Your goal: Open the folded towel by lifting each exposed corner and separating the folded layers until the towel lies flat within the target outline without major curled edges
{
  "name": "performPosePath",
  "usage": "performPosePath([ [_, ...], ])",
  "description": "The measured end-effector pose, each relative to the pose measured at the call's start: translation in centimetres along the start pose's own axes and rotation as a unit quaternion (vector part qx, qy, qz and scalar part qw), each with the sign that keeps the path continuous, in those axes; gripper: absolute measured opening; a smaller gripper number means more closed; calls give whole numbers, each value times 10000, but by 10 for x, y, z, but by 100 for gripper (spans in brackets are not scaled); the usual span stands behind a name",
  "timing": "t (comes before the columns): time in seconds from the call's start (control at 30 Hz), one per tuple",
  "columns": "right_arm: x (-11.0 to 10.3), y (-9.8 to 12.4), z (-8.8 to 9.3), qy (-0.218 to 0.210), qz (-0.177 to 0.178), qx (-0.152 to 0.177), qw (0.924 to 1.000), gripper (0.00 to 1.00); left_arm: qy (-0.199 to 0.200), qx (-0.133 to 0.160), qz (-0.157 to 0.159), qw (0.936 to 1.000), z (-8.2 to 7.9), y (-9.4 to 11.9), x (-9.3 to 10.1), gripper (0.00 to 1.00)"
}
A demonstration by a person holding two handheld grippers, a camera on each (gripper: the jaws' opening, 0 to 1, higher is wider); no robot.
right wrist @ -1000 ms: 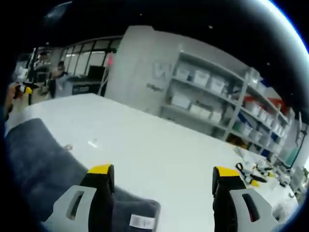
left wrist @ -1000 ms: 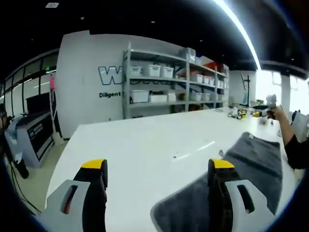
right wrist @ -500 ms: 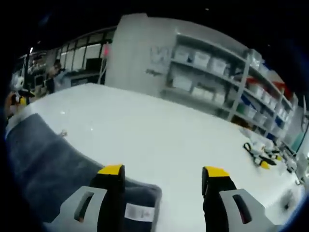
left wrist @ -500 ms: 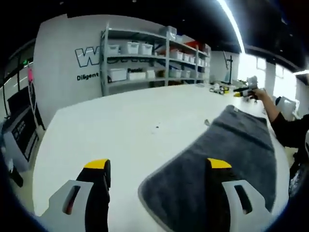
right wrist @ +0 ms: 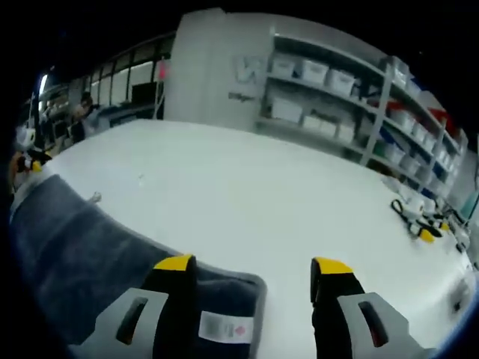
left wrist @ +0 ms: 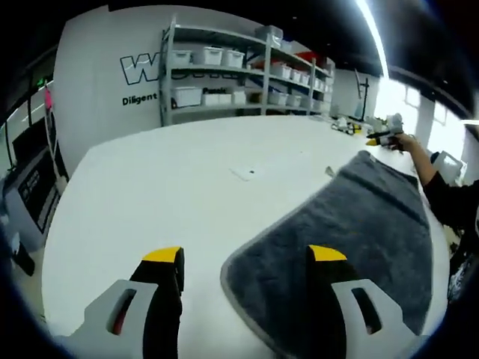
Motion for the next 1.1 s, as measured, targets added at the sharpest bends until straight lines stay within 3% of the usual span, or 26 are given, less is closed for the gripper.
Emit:
performPosePath([
  [0.13, -2, -4, 1, -44, -34, 21, 10000, 56, -120, -144, -238, 9995, 7, -4, -10, 54],
  [0.23, -5, -5, 2, -50, -75, -3, 10000, 56, -28, -69, -177, 9998, 7, -4, -9, 49],
  [0.3, -5, -5, 3, -79, -79, 7, 9999, 56, -120, -13, -118, 9999, 8, -5, -9, 41],
  [0.5, -6, -7, 8, -130, -85, -45, 9999, 56, -250, -114, -154, 9995, 16, -11, -12, 34],
  [0.67, -7, -13, 11, -175, -97, -55, 9998, 53, -204, -82, -253, 9994, 17, -12, -14, 32],
  [0.9, -4, -12, 13, -99, -25, -109, 9999, 50, -162, -91, -116, 9998, 18, -15, -7, 29],
  [1.1, 5, -14, 27, -182, 165, -342, 9991, 40, -153, -210, -11, 9997, 23, -18, -4, 29],
])
Point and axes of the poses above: the point that each gripper's makers call its tool centre point, and the gripper's own axes: y roughly backward along the fingers, x roughly to its right, z roughly out of its underside, the point moved 4 cm from there along y, roughly backward along the fingers, and after that the axes turned 12 degrees about x, right-handed, at the moved point
